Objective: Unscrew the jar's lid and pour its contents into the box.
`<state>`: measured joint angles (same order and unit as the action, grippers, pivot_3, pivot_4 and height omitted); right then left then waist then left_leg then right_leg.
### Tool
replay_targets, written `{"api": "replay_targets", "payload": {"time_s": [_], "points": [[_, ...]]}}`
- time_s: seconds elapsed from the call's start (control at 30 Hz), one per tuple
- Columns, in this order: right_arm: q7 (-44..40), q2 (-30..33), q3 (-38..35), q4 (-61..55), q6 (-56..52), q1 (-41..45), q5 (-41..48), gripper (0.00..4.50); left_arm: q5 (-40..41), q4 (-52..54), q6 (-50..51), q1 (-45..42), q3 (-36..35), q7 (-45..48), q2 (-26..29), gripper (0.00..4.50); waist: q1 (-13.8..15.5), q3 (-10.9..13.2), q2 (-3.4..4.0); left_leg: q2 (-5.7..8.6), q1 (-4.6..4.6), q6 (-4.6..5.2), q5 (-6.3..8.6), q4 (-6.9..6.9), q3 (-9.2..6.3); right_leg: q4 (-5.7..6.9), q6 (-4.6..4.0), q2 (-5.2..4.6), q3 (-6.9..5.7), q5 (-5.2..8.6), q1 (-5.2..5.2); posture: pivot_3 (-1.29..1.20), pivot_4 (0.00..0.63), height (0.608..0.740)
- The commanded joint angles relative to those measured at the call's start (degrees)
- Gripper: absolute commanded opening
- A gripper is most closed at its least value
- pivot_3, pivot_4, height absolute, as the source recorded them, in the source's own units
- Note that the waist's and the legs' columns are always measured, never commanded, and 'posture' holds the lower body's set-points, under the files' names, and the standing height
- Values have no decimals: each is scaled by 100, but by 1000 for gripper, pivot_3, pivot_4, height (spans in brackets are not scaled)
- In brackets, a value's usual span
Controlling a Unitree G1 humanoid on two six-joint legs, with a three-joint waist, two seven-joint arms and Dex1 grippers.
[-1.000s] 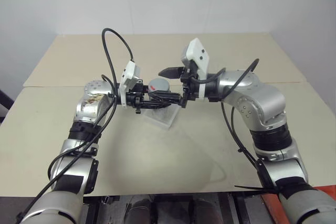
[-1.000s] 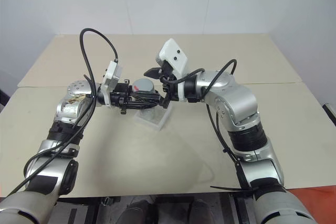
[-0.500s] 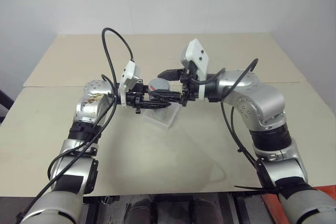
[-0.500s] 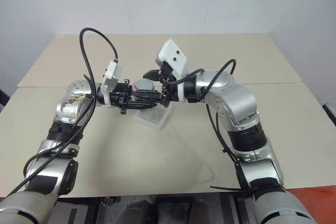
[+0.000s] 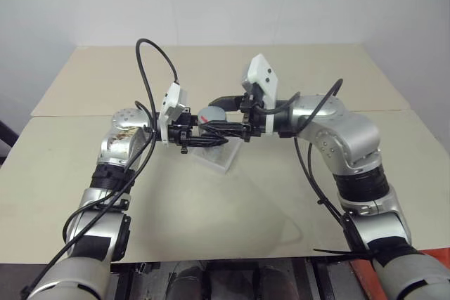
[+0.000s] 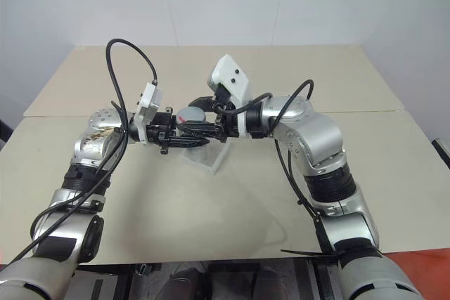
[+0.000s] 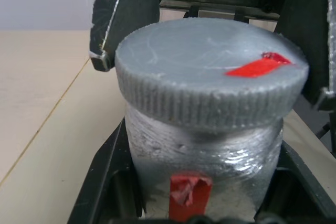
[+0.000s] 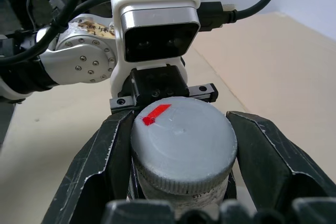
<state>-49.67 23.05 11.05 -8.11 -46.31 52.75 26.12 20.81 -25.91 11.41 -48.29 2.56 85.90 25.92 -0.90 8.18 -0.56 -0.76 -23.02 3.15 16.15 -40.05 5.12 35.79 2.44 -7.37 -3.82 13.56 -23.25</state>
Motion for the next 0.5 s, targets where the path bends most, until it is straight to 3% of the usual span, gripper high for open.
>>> {"api": "replay_targets", "payload": {"time_s": [0.03,0.33,0.5], "points": [[-63,160,-460,-2,123,409,148,2757,16,195,-2,112,112,94,29,2004,1,0,0,0,0,0,0,0,0,0,0,0,0,0,0,0,150,740],[-140,245,-885,228,91,658,482,2757,26,248,36,174,123,89,78,2004,4,0,0,-2,0,0,0,1,0,0,0,0,-1,0,-1,0,150,740],[-47,483,-952,184,292,319,295,2757,13,107,-65,47,10,-17,111,2004,16,0,0,-1,0,0,0,2,1,0,0,0,0,0,-1,0,150,740]]}}
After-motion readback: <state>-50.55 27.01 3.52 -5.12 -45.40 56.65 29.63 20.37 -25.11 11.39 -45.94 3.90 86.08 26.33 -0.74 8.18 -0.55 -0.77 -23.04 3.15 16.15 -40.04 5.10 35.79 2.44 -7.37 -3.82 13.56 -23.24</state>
